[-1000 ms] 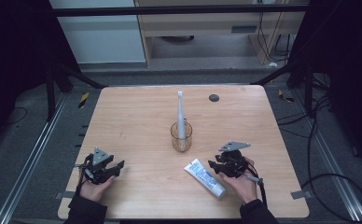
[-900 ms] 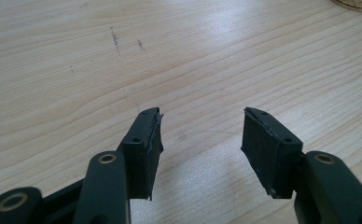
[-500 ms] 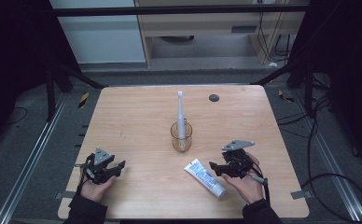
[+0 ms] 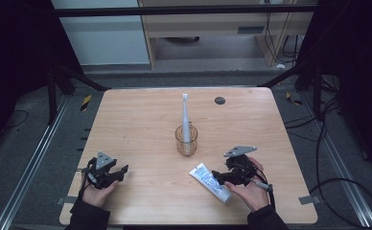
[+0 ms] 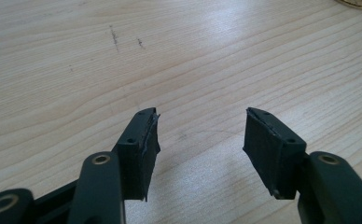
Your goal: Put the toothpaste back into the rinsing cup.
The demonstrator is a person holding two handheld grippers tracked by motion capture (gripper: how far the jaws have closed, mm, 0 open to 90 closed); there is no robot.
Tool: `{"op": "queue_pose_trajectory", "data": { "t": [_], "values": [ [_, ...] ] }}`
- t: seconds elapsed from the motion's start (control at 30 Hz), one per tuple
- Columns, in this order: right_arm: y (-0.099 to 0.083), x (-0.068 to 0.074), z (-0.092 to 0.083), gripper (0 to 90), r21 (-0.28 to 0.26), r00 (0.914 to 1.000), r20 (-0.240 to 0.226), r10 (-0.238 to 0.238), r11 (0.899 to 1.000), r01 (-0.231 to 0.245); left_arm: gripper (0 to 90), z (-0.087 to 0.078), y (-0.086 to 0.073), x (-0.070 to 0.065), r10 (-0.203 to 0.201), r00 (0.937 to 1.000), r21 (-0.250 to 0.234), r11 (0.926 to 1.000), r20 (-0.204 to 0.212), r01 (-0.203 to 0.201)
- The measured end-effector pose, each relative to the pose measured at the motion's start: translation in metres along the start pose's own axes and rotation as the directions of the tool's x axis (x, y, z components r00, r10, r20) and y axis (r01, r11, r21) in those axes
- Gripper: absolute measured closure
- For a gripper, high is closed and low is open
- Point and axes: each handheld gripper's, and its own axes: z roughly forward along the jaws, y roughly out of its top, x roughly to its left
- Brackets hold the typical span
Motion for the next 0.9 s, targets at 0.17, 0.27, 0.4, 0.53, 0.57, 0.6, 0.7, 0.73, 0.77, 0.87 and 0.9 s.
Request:
{"op": "queue_pose_trajectory", "data": {
  "t": [0.17, 0.27, 0.4, 0.53, 0.57, 0.6, 0.7, 0.73, 0.77, 0.87, 0.9],
  "values": [
    [-0.002, 0.007, 0.006, 29.9, 0.038, 0.9997, -0.006, -0.022, 0.999, 0.023, 42.4, 0.0, 0.0, -0.001, 0.006, 1.0, 0.006, 1.0, -0.006, -0.006],
    [-0.002, 0.01, 0.008, 29.9, 0.065, 0.9993, -0.01, -0.036, 0.997, 0.036, 41.6, 0.0, 0.0, 0.0, 0.011, 0.9999, 0.011, 0.9999, -0.006, -0.011],
    [-0.003, 0.014, 0.011, 29.9, 0.082, 0.999, -0.021, -0.04, 0.996, 0.042, 40.9, 0.001, 0.0, -0.001, 0.011, 0.9999, 0.014, 0.9998, -0.008, -0.011],
    [-0.004, 0.018, 0.015, 29.9, 0.11, 0.9982, -0.025, -0.054, 0.992, 0.057, 40.7, 0.001, 0.0, -0.001, 0.015, 0.9999, 0.015, 0.9998, -0.007, -0.015],
    [-0.004, 0.019, 0.015, 29.9, 0.12, 0.9979, -0.025, -0.06, 0.991, 0.062, 40.7, 0.001, 0.0, -0.001, 0.014, 0.9999, 0.015, 0.9998, -0.007, -0.014],
    [-0.004, 0.02, 0.016, 29.9, 0.124, 0.9976, -0.028, -0.063, 0.99, 0.066, 40.6, 0.001, 0.0, -0.001, 0.014, 0.9999, 0.015, 0.9998, -0.006, -0.014],
    [-0.003, 0.024, 0.02, 29.8, 0.14, 0.9967, -0.037, -0.073, 0.987, 0.077, 40.3, 0.002, 0.0, -0.001, 0.013, 0.9999, 0.017, 0.9998, -0.006, -0.013],
    [-0.003, 0.025, 0.021, 29.9, 0.149, 0.9959, -0.037, -0.083, 0.985, 0.088, 40.2, 0.002, 0.0, -0.001, 0.014, 0.9999, 0.019, 0.9997, -0.005, -0.014],
    [-0.003, 0.026, 0.022, 29.9, 0.159, 0.9954, -0.039, -0.088, 0.983, 0.093, 40.1, 0.002, 0.0, -0.002, 0.018, 0.9998, 0.02, 0.9996, -0.004, -0.018],
    [-0.003, 0.029, 0.025, 30.0, 0.181, 0.9951, -0.033, -0.093, 0.979, 0.098, 40.0, 0.001, 0.0, -0.002, 0.018, 0.9998, 0.019, 0.9997, -0.004, -0.018],
    [-0.003, 0.029, 0.026, 30.1, 0.186, 0.9949, -0.036, -0.094, 0.977, 0.099, 40.0, 0.001, 0.0, -0.002, 0.018, 0.9998, 0.018, 0.9997, -0.004, -0.018]
  ]
}}
